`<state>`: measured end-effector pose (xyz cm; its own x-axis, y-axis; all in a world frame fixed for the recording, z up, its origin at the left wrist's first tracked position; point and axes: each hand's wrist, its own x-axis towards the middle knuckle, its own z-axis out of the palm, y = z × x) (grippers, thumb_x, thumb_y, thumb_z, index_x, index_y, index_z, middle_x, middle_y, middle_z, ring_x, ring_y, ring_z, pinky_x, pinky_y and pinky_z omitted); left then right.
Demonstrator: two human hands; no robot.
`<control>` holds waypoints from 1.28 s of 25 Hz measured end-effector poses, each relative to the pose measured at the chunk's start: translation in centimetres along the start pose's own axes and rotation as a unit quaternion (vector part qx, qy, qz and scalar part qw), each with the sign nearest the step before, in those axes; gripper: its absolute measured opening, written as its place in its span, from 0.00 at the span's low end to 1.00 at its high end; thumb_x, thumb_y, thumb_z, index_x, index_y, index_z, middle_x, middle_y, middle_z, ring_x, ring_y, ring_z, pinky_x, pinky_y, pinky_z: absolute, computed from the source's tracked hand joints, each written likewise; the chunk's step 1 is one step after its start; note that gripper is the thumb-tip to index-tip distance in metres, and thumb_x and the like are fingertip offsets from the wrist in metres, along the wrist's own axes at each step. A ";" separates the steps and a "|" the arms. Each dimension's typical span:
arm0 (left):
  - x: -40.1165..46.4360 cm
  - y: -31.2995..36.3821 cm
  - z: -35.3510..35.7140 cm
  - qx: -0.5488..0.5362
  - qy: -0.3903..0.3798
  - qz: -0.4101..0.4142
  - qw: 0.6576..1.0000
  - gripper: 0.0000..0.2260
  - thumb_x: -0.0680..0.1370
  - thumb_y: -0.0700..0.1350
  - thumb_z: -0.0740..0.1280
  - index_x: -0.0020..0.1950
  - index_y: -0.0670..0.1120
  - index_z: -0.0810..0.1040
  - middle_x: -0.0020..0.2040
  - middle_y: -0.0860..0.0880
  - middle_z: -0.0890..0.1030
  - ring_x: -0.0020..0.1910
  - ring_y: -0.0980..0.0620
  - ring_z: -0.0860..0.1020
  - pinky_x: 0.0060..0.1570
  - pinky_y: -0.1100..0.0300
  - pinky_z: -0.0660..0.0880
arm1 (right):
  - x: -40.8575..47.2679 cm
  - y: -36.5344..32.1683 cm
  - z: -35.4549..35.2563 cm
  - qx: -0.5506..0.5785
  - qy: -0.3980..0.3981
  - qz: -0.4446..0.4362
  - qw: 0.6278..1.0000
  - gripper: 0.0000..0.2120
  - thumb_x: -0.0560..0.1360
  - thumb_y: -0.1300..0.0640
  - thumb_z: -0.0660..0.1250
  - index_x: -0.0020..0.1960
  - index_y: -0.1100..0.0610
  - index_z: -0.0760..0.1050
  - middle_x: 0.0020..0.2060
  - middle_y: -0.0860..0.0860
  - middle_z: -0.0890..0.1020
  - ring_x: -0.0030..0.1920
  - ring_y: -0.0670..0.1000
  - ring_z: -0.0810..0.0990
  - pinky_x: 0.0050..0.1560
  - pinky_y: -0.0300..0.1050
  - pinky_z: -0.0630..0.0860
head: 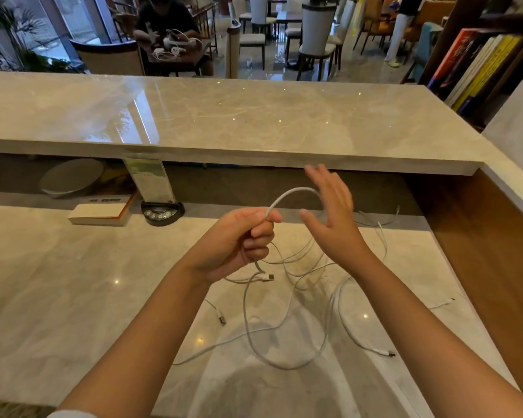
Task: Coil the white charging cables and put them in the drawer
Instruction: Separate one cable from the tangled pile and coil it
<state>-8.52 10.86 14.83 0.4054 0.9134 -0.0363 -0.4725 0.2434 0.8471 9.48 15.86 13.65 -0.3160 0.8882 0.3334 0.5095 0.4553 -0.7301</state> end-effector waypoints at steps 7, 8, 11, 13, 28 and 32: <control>-0.7 1.7 -0.3 0.125 0.104 -0.002 0.987 0.09 0.74 0.43 0.62 0.42 0.47 0.83 0.30 0.51 0.75 0.31 0.56 0.74 0.44 0.59 0.77 | 0.0 0.9 -2.7 0.147 -0.081 0.136 0.976 0.10 0.78 0.56 0.61 0.47 0.53 0.81 0.26 0.49 0.74 0.24 0.42 0.71 0.29 0.36 0.72; -1.1 1.8 -0.6 0.160 0.103 -0.018 0.982 0.10 0.75 0.41 0.62 0.41 0.47 0.83 0.32 0.51 0.76 0.34 0.55 0.76 0.49 0.57 0.78 | 0.2 1.2 -3.3 0.132 -0.051 0.154 0.978 0.10 0.78 0.55 0.61 0.48 0.53 0.81 0.27 0.48 0.74 0.24 0.40 0.70 0.28 0.35 0.71; -1.8 1.3 -1.4 0.313 0.059 -0.085 0.944 0.10 0.76 0.36 0.63 0.44 0.47 0.82 0.39 0.49 0.81 0.43 0.52 0.81 0.51 0.58 0.78 | 0.8 1.9 -4.0 0.072 0.003 0.162 0.984 0.11 0.79 0.56 0.59 0.54 0.54 0.80 0.37 0.46 0.77 0.32 0.41 0.71 0.32 0.34 0.69; -1.8 0.2 -2.1 0.433 0.036 -0.132 0.891 0.08 0.77 0.38 0.63 0.46 0.45 0.81 0.42 0.49 0.83 0.45 0.54 0.82 0.50 0.59 0.78 | 1.0 2.1 -3.8 0.051 0.044 0.151 0.986 0.10 0.79 0.58 0.59 0.56 0.55 0.77 0.42 0.46 0.77 0.38 0.40 0.73 0.37 0.34 0.68; 1.0 -2.2 1.3 0.365 0.175 -0.013 0.914 0.09 0.78 0.43 0.63 0.46 0.48 0.83 0.41 0.46 0.84 0.40 0.50 0.80 0.43 0.61 0.80 | -2.2 -3.6 -1.9 -0.083 -0.213 0.001 0.974 0.03 0.72 0.54 0.70 0.44 0.51 0.82 0.37 0.45 0.82 0.35 0.40 0.75 0.35 0.31 0.70; 0.5 -1.8 2.0 0.230 0.079 -0.113 0.963 0.12 0.80 0.41 0.59 0.44 0.44 0.81 0.37 0.49 0.81 0.39 0.54 0.77 0.44 0.60 0.78 | -1.0 -3.2 -2.5 -0.064 -0.121 -0.013 0.990 0.04 0.72 0.53 0.69 0.40 0.51 0.78 0.33 0.43 0.76 0.35 0.43 0.72 0.34 0.35 0.66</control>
<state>-5.86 10.22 14.36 0.3153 0.9016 -0.2960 0.0253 0.3038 0.9524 10.17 13.62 17.17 -0.5049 0.8426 0.1873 0.5917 0.4959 -0.6356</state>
